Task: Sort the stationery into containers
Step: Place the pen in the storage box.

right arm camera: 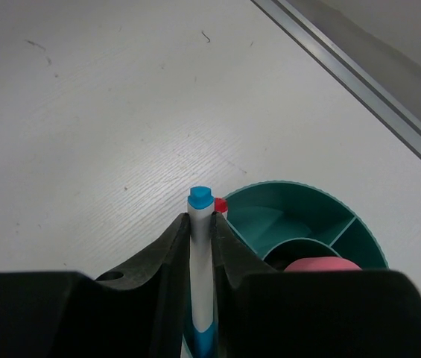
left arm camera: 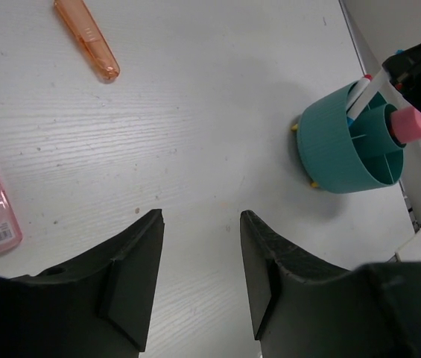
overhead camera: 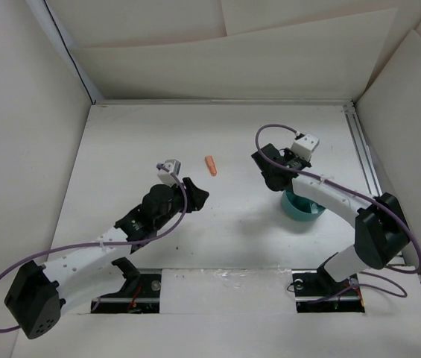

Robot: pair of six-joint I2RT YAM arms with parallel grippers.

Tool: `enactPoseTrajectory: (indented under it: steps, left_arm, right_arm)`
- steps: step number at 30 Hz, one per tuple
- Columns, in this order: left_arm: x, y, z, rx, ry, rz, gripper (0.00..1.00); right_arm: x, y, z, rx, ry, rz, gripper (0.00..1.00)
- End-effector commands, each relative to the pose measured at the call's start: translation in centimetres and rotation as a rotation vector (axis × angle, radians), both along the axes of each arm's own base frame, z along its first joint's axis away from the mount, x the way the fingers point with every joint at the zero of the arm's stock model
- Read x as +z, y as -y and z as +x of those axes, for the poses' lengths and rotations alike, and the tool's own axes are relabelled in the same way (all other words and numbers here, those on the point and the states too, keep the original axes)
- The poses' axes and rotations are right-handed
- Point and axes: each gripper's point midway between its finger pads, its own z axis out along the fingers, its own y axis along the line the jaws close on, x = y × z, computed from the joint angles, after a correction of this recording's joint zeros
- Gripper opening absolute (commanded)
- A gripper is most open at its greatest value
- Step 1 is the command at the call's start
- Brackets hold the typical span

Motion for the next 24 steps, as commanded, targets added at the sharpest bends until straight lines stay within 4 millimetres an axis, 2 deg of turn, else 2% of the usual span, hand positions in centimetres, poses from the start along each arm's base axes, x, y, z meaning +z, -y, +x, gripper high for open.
enactPoseTrajectory:
  steps: [1, 4, 11, 13, 14, 15, 17, 18, 20, 22, 23, 24]
  left_arm:
    - [-0.3, -1.1, 0.1, 0.049, 0.005, 0.017, 0.42]
    - [-0.4, -1.5, 0.1, 0.068, 0.001, 0.030, 0.42]
    - [-0.3, -2.0, 0.2, 0.091, 0.000, 0.029, 0.42]
    - [-0.2, -2.2, 0.2, 0.100, 0.002, 0.031, 0.43]
    - [-0.9, -2.6, 0.0, 0.108, -0.016, 0.056, 0.43]
    - [-0.5, -3.0, 0.1, 0.127, -0.008, 0.056, 0.43]
    - [-0.8, -3.4, 0.0, 0.135, -0.020, 0.074, 0.44]
    - [-1.0, -4.0, 0.2, 0.161, -0.028, 0.092, 0.44]
    - [-1.7, -4.9, 0.3, 0.187, -0.058, 0.109, 0.45]
    - [-3.2, -5.8, 0.3, 0.217, -0.111, 0.145, 0.45]
    - [-3.8, -6.1, 0.3, 0.230, -0.123, 0.166, 0.45]
    - [-4.1, -6.3, 0.4, 0.247, -0.143, 0.176, 0.44]
  right_arm:
    - [2.4, -0.1, 0.2, -0.017, 0.072, 0.025, 0.21]
    - [2.4, 0.0, 0.1, -0.018, 0.081, 0.032, 0.26]
    - [2.6, 0.1, -0.2, -0.006, 0.087, 0.042, 0.26]
    - [2.7, 0.2, -0.3, 0.001, 0.077, 0.042, 0.32]
    - [2.6, 0.0, -0.6, 0.010, 0.067, 0.035, 0.36]
    - [3.3, 0.0, -0.6, 0.010, 0.080, 0.045, 0.36]
    - [4.8, -0.4, -0.8, 0.031, 0.099, 0.065, 0.38]
    - [5.3, -1.2, -0.7, 0.068, 0.100, 0.094, 0.42]
    - [6.7, -2.3, -0.5, 0.169, 0.073, 0.118, 0.44]
    - [7.8, -4.8, -0.1, 0.296, 0.081, 0.231, 0.33]
    - [8.1, -5.3, -0.3, 0.338, 0.083, 0.258, 0.24]
    - [9.4, -6.0, -1.0, 0.411, 0.103, 0.275, 0.07]
